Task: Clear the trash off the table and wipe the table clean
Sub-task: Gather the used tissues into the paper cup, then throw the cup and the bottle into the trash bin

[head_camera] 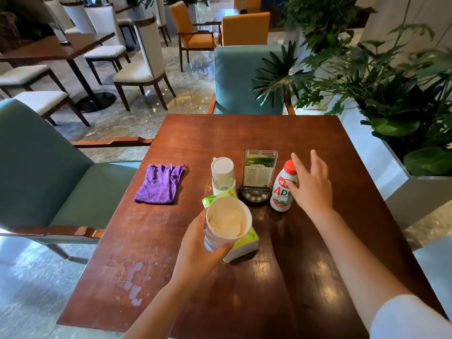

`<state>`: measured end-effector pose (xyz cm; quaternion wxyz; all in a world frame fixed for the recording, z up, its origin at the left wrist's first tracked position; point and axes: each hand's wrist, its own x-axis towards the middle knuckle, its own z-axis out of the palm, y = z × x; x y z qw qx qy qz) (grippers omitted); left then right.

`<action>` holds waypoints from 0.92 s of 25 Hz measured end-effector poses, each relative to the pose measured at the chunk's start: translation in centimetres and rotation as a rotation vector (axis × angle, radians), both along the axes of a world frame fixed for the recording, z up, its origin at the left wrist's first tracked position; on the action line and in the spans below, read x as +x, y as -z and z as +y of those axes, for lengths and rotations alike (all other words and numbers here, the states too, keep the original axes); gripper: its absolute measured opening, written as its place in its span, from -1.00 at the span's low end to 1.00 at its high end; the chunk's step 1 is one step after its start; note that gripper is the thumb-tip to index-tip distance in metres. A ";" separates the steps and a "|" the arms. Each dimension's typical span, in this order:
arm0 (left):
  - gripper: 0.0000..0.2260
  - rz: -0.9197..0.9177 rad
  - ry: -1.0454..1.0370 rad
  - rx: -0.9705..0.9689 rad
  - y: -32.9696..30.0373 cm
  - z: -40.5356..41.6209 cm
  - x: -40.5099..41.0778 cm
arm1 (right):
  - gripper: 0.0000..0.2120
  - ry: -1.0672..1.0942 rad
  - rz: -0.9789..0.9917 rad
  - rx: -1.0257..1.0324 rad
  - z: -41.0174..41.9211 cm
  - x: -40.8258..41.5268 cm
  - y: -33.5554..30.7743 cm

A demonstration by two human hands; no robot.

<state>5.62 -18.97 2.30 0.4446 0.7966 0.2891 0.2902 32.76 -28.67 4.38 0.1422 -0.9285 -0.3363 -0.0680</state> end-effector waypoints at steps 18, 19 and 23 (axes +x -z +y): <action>-0.36 -0.042 -0.168 0.003 -1.6 0.7 -1.8 | -0.56 -0.328 -0.194 0.216 -0.5 -4.1 -6.0; -0.35 -0.071 -0.183 0.022 -2.1 1.1 -1.9 | -0.56 -0.360 -0.232 0.246 -0.5 -5.3 -7.4; -0.25 -0.139 -0.234 0.086 -4.3 3.8 -4.2 | -0.61 -0.464 -0.301 0.276 1.1 -11.2 -11.7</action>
